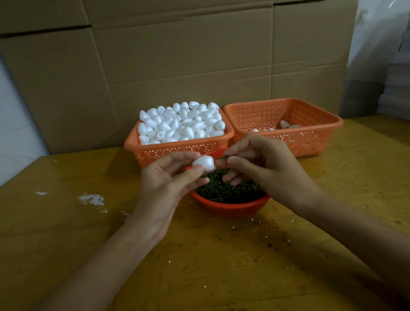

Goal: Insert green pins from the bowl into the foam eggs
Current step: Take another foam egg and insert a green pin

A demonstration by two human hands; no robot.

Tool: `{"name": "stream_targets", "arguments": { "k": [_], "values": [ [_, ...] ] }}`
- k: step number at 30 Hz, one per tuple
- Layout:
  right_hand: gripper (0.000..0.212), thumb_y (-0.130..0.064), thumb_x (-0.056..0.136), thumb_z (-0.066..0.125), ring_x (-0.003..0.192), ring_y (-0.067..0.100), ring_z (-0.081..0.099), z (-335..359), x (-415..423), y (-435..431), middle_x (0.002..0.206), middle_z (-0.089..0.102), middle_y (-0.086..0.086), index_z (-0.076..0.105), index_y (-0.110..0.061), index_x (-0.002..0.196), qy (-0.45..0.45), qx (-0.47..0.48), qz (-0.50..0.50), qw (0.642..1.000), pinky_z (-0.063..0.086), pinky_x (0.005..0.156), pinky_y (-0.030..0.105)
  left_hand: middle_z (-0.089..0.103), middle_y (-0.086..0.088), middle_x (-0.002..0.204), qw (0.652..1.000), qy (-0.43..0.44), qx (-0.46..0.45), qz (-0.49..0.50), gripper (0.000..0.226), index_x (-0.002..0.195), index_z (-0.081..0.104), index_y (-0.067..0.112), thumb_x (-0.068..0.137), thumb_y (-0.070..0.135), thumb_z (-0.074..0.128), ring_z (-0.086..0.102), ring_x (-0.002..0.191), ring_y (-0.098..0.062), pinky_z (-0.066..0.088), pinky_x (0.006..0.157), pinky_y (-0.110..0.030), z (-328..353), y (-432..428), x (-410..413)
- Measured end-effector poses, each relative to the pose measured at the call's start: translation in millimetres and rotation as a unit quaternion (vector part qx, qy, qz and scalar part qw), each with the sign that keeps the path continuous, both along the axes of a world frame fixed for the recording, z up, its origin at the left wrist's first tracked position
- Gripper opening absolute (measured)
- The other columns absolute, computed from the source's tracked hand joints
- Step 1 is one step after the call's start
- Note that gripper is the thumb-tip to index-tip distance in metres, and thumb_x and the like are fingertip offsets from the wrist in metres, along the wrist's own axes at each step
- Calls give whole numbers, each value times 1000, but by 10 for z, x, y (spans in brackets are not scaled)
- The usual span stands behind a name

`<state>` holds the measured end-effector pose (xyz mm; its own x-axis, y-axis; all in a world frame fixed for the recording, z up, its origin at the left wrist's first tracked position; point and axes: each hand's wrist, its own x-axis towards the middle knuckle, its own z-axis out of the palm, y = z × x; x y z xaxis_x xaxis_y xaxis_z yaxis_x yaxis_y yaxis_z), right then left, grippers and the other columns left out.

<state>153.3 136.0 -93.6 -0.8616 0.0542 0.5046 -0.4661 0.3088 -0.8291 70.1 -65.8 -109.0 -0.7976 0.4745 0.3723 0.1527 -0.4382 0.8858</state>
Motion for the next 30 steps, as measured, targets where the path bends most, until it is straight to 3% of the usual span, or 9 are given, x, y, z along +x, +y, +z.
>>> {"name": "stream_targets", "arguments": {
  "k": [6,11,16,23,30],
  "values": [
    [7,-2,98,66,80,24,78,-27,-13,16,87,79,8,60,-4,101,18,46,-35,998,65,73,46,76,-22,115,1000,4,-2,-2,26,105,78,10,79,9,84,75,109,-38,62,79,-29,-7,-3,-7],
    [6,-9,96,71,81,21,77,-14,10,5,94,77,5,68,-14,98,38,74,-45,996,65,71,43,78,-17,113,1000,7,-9,5,27,104,77,10,77,9,82,77,105,-31,62,77,-28,6,6,7],
    [5,-22,90,79,67,15,73,-26,18,-7,74,74,-4,76,-21,93,74,129,-100,984,62,66,38,79,-15,111,999,46,-25,13,24,97,81,17,74,14,88,78,101,-28,64,76,-29,13,9,40],
    [6,-20,88,81,73,11,75,-61,13,-36,78,77,-7,80,-17,93,70,103,-99,987,61,70,27,81,-12,106,995,85,-24,41,24,96,83,19,72,14,87,79,94,-28,64,76,-29,3,33,58],
    [12,-19,94,77,80,10,75,-61,7,-27,83,78,-12,82,-22,104,47,127,-93,986,62,76,36,79,-14,112,996,73,-8,42,42,113,73,13,74,11,87,77,106,-30,64,78,-31,8,26,33]
  ]
}}
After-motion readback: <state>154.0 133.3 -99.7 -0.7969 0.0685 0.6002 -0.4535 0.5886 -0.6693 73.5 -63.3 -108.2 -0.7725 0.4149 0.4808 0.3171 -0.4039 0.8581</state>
